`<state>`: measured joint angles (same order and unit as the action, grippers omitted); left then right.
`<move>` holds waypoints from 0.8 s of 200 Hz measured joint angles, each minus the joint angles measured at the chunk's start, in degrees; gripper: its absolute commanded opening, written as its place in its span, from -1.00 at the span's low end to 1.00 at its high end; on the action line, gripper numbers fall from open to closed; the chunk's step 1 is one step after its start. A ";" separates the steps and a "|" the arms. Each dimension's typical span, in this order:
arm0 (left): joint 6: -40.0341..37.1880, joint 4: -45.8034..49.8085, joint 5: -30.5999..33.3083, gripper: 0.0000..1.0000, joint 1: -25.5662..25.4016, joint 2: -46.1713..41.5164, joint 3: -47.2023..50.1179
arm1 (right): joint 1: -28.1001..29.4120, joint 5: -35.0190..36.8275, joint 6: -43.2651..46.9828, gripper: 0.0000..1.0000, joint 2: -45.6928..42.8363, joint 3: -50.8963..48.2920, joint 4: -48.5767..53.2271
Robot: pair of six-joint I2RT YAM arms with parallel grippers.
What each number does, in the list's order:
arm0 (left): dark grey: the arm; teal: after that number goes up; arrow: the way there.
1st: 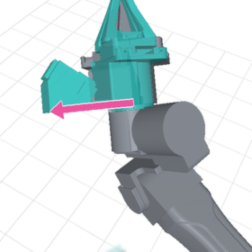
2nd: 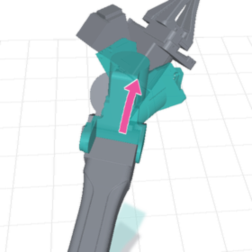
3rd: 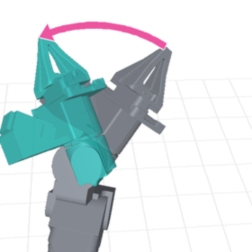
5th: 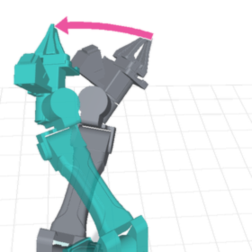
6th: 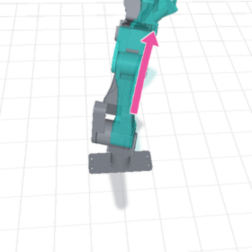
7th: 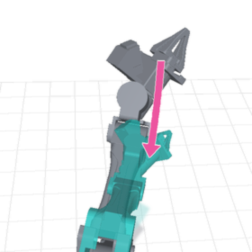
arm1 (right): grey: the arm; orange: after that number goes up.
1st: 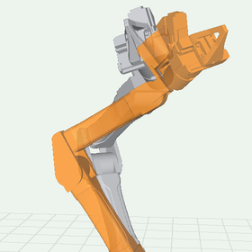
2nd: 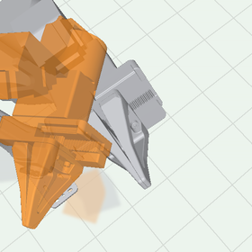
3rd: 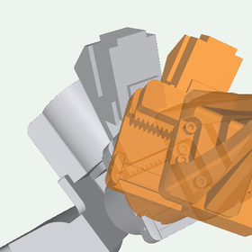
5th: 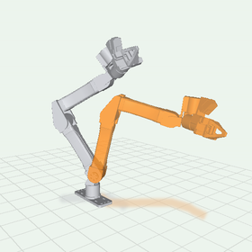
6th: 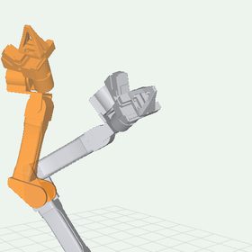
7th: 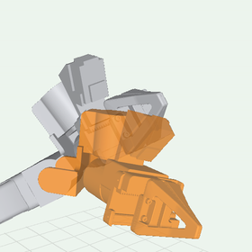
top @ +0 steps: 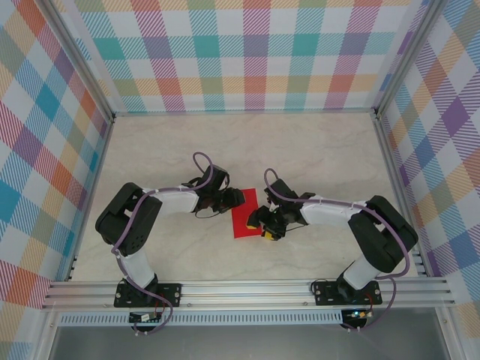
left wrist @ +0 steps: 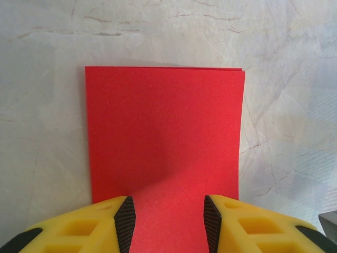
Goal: Fold a paper plane with a square sheet of paper (pick it up from the middle)
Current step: Fold the triangle a second time at the center of the table.
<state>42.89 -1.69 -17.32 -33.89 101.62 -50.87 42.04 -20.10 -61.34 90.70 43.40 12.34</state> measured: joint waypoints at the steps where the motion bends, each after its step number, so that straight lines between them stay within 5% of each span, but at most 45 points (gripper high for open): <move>1: 0.00 0.02 0.00 -0.14 0.00 0.00 0.00 | 0.00 0.00 -0.02 0.15 -0.02 -0.04 -0.04; 131: -0.02 0.02 -0.07 -0.13 0.00 0.00 0.00 | 0.00 1.64 -3.50 -0.80 -4.33 -3.34 -3.58; 160: -0.04 0.02 -0.15 -0.13 0.00 0.00 0.00 | 0.00 3.52 -3.28 -0.83 -4.87 -3.32 -3.72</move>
<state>42.85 -1.67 -17.47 -33.89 101.62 -50.87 42.04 -16.58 -64.62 85.82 40.07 8.62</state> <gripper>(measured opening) 0.433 0.089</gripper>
